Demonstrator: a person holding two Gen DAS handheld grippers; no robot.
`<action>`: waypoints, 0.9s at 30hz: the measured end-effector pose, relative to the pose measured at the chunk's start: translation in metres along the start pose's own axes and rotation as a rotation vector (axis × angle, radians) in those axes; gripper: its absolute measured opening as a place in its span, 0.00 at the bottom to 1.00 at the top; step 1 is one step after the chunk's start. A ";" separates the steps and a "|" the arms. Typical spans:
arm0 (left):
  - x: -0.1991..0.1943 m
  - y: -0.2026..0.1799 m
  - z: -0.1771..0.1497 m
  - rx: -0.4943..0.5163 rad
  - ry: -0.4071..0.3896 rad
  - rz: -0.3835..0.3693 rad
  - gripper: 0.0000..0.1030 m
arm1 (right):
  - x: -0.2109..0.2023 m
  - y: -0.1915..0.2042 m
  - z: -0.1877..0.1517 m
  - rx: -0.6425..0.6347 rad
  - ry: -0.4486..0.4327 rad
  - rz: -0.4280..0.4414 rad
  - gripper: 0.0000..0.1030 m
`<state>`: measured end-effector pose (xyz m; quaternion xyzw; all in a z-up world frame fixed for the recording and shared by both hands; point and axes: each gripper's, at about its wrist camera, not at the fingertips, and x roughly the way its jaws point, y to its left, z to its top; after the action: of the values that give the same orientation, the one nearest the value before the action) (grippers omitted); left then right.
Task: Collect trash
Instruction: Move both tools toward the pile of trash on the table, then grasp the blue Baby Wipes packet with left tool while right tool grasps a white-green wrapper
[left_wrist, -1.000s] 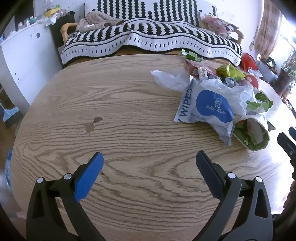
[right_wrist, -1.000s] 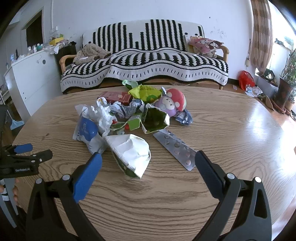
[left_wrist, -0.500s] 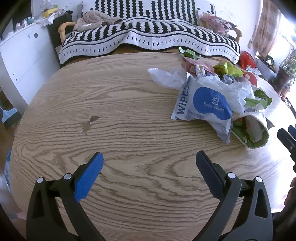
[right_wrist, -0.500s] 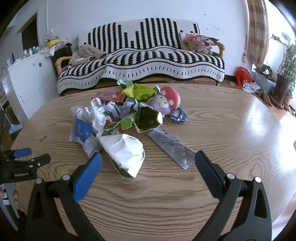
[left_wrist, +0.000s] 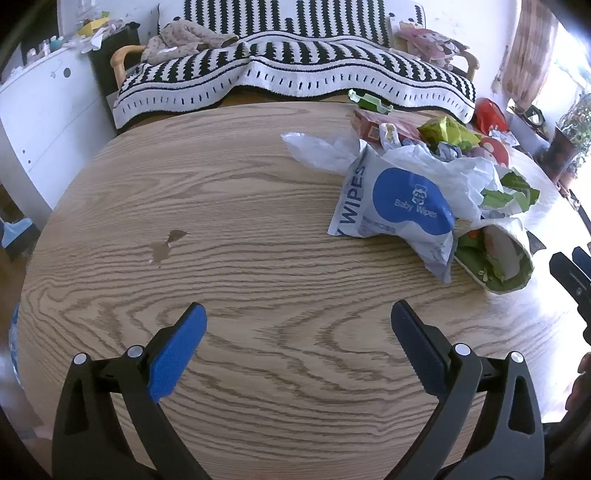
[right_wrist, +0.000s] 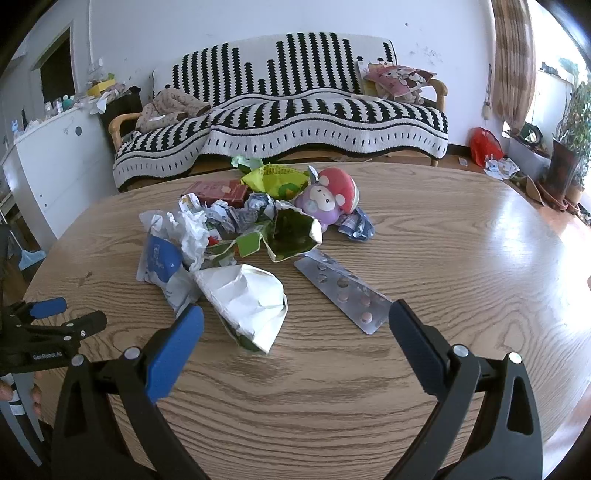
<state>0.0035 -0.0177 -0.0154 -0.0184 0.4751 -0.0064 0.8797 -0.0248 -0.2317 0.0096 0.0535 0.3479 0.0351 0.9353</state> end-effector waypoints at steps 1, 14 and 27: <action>0.001 -0.001 0.000 0.003 0.000 0.005 0.94 | 0.000 0.000 0.000 0.000 0.000 0.000 0.94; 0.019 -0.049 0.017 0.045 0.017 -0.041 0.94 | 0.006 0.006 0.006 -0.019 -0.006 0.023 0.94; 0.047 -0.060 0.036 0.080 0.065 -0.012 0.94 | 0.036 0.000 0.017 -0.004 0.052 0.065 0.94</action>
<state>0.0599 -0.0777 -0.0326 0.0140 0.5029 -0.0312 0.8637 0.0132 -0.2291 -0.0013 0.0620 0.3702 0.0673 0.9244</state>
